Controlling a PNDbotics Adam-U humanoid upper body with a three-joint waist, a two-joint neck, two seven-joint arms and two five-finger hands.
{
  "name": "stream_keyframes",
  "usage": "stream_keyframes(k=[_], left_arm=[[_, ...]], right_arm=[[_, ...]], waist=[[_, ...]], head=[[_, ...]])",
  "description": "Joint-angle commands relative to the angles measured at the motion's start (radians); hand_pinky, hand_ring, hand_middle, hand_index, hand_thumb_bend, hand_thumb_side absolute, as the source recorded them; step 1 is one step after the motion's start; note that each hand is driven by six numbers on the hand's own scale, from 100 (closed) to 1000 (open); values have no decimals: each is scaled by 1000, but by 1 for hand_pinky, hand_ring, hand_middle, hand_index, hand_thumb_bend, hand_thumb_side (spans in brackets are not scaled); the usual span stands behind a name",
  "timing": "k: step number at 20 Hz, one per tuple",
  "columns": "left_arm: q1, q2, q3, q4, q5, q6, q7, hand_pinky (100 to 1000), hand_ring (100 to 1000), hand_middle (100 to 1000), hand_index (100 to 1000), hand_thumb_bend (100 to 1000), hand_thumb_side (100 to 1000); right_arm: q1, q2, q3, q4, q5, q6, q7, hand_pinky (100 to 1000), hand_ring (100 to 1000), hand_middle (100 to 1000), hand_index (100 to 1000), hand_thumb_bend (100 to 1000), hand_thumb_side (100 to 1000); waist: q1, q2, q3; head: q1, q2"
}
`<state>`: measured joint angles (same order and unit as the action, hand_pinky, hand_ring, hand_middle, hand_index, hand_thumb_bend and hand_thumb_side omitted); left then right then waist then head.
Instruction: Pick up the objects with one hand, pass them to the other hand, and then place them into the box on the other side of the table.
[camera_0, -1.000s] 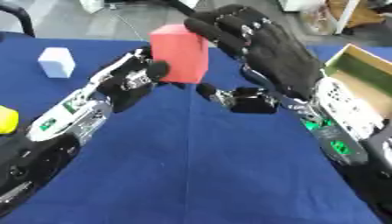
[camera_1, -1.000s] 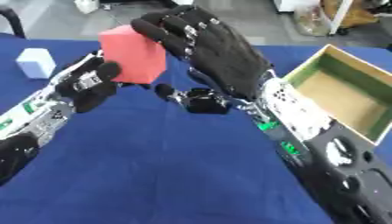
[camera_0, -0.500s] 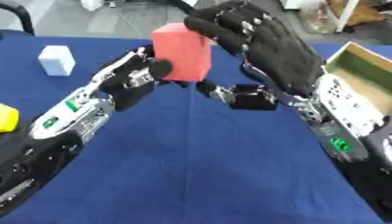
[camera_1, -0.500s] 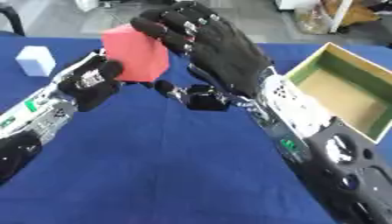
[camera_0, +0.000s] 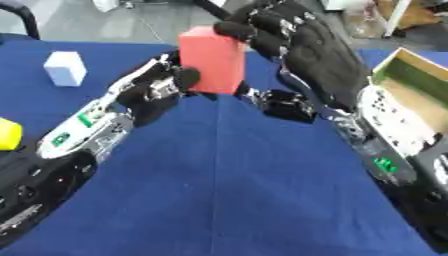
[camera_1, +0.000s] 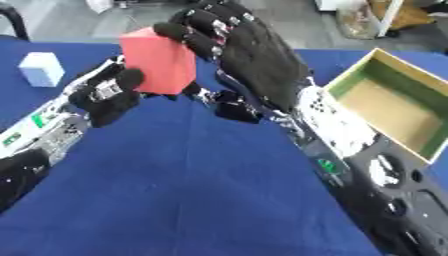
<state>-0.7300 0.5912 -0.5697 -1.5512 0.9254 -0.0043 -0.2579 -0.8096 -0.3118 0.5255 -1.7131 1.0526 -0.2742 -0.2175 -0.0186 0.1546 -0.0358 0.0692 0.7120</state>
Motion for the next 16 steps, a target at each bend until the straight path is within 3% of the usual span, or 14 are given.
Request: stream_keyframes(k=[1, 6, 8, 9, 10, 11, 16], left_arm=[[-22, 11, 10, -21, 0, 0, -3, 665, 586, 581, 482, 506, 256], [-23, 13, 10, -25, -4, 3, -3, 665, 586, 581, 495, 517, 263], [-23, 15, 11, -28, -8, 4, -5, 666, 589, 587, 578, 571, 288], [-23, 17, 12, -31, -14, 3, -7, 669, 600, 603, 668, 721, 367], [-22, 19, 13, -35, -23, 1, -10, 670, 601, 606, 674, 733, 374], [-22, 21, 15, -38, -33, -1, -13, 672, 612, 628, 755, 844, 440], [-21, 27, 26, -54, -76, -17, -20, 675, 617, 665, 833, 976, 487]], right_arm=[[-15, -2, -6, 0, 3, 10, -26, 792, 758, 695, 533, 311, 100], [-15, -1, -5, 7, -1, 21, -60, 788, 747, 682, 502, 304, 100], [-14, -1, -5, 9, -2, 22, -69, 787, 745, 679, 499, 309, 100], [-14, -2, -6, 10, -2, 23, -72, 786, 744, 677, 497, 320, 100], [-14, -3, -7, 10, -2, 23, -75, 786, 744, 677, 497, 322, 100], [-14, -4, -7, 9, -2, 24, -78, 786, 743, 676, 496, 330, 100], [-13, -12, -14, 5, -4, 28, -84, 786, 741, 674, 495, 348, 100]], waist=[[-1, -4, 0], [0, -4, 0], [0, -4, 0], [0, -4, -1], [1, -4, -1], [1, -5, -1], [1, -7, -2]], head=[[0, 3], [0, 4], [1, 4], [1, 4], [1, 4], [0, 4], [1, 4]])
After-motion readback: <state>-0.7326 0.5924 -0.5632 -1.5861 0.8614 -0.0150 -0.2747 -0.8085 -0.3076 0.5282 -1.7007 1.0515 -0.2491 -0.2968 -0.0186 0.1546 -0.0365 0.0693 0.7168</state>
